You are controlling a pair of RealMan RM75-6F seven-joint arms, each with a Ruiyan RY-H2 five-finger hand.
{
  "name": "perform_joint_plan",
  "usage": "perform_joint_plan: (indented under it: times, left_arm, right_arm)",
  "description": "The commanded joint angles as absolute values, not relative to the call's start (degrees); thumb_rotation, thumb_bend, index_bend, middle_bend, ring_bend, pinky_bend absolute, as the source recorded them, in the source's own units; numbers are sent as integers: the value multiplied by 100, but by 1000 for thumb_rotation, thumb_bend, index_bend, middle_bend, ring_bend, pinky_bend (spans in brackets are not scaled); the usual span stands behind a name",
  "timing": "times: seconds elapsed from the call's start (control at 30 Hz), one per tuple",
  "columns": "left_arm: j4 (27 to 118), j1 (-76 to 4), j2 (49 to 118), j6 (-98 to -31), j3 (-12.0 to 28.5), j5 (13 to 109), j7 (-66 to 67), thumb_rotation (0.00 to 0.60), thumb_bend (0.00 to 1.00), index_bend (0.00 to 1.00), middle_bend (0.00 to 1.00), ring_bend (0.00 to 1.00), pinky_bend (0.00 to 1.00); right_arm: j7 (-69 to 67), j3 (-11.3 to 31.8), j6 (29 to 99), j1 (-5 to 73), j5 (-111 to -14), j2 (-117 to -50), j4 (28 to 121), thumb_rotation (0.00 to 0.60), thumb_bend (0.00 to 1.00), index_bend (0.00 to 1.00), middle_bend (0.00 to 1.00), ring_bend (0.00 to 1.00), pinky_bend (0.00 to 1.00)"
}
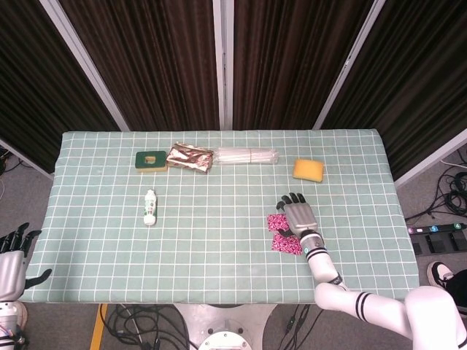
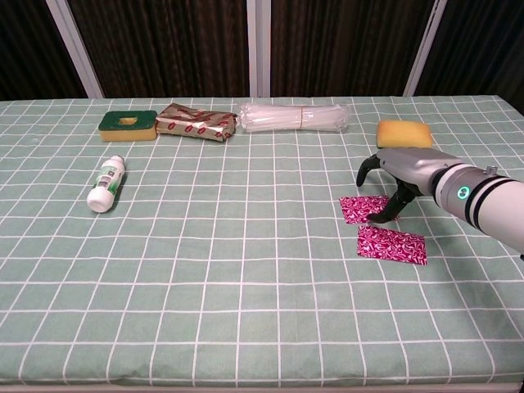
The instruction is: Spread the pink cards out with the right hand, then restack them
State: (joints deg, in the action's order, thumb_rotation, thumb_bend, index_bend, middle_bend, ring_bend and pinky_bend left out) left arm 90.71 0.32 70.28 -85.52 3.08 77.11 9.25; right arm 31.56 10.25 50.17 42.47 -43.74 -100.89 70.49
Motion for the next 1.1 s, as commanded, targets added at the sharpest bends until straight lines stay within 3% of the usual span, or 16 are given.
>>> perform_joint_plan:
  times: [0.03,0.83,1.1]
  left_arm:
    - [9070,25,7033,-8546,311,7715,928,600,91,269,195,153,168]
    - [9080,17,7037,-8531,308,7706,961,600,91,268,195,153,168]
    - [9064,11,7044,-8522,309,7707,952,600,91,268,195,153,168]
  right_arm:
    - [3151,1000,5024,4255,-4407,-10107,6996,512,164,272,115,0,0]
    - [3108,883,5011,4190,-4438,-10120,6887,514,164,272,115,0,0]
    - [3108,872,5045,4161,-4443,-10166,6807,506,165,328,114,0,0]
